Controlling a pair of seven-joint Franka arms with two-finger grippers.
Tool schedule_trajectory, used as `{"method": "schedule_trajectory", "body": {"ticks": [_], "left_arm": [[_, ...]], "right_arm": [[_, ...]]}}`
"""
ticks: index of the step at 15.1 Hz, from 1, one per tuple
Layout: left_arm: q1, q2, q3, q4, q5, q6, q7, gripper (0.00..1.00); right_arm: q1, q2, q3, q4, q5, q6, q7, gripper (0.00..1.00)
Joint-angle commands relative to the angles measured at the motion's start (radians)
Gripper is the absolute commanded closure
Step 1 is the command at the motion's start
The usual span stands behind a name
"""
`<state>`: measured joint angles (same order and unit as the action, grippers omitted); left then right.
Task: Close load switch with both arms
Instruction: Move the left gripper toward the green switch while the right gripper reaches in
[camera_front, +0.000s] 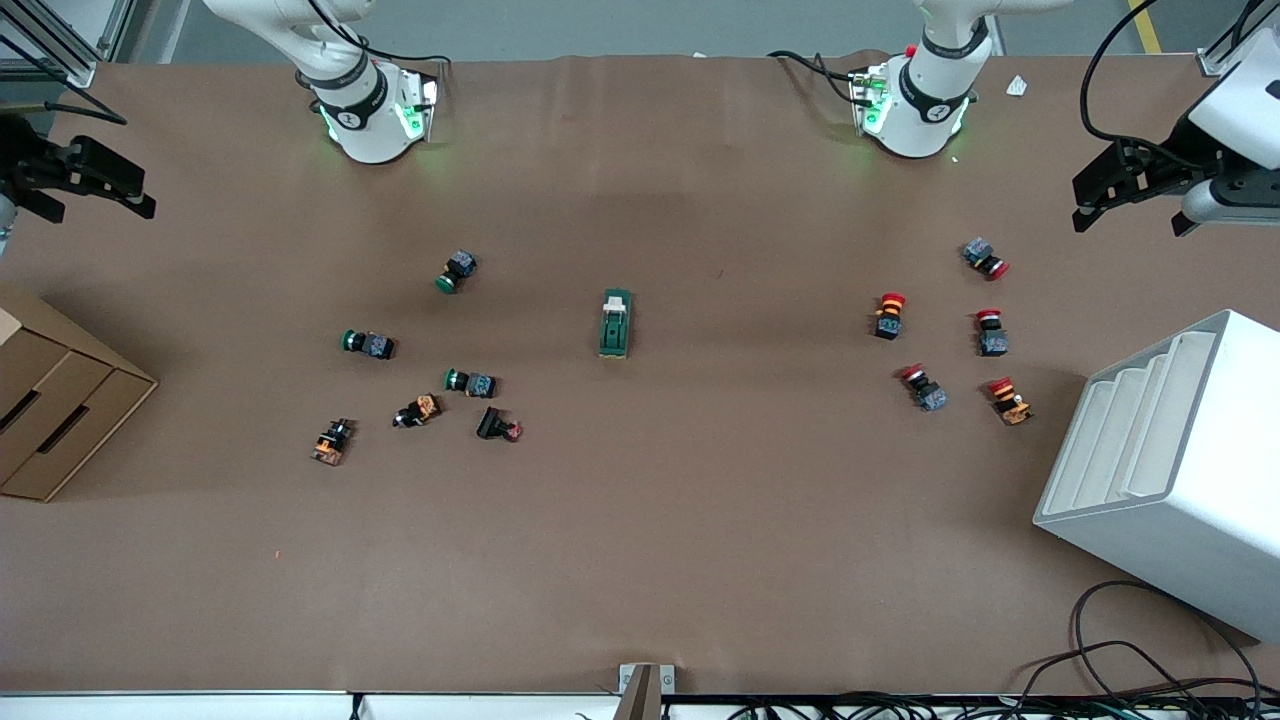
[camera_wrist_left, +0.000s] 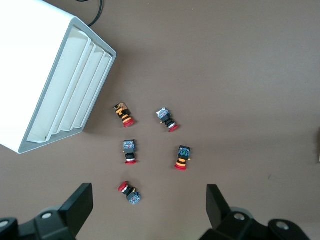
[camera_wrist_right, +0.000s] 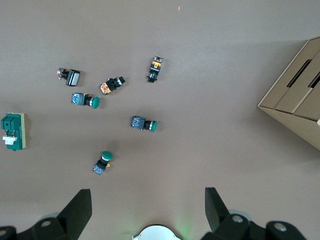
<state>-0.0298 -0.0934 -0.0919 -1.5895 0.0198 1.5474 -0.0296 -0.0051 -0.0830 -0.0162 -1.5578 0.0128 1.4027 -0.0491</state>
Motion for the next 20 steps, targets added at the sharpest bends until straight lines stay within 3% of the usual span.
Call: {"method": "schedule_trajectory", "body": {"ticks": [1, 5, 11, 16, 19, 20], "left_arm": [[-0.025, 0.029, -0.028, 0.025, 0.017, 0.005, -0.01, 0.0], [-0.044, 0.044, -0.162, -0.05, 0.006, 0.111, -0.077, 0.0], [-0.07, 0.168, -0.422, -0.059, 0.019, 0.206, -0.45, 0.0], [-0.217, 0.26, -0.442, -0.053, 0.098, 0.249, -0.715, 0.0], [-0.326, 0.323, -0.439, -0.056, 0.114, 0.331, -0.913, 0.0], [-0.356, 0.346, -0.439, -0.056, 0.171, 0.348, -0.976, 0.0]], "right_arm": [[-0.001, -0.032, -0.002, -0.034, 0.009, 0.009, 0.003, 0.0], [-0.001, -0.029, -0.002, -0.019, 0.007, 0.004, -0.006, 0.0], [-0.009, 0.046, -0.021, -0.008, 0.007, 0.03, -0.005, 0.0], [-0.007, 0.23, -0.021, 0.012, -0.011, 0.082, -0.008, 0.0], [-0.003, 0.268, -0.018, 0.01, 0.012, 0.108, 0.008, 0.0], [0.007, 0.284, -0.016, 0.01, 0.045, 0.111, 0.018, 0.0]]}}
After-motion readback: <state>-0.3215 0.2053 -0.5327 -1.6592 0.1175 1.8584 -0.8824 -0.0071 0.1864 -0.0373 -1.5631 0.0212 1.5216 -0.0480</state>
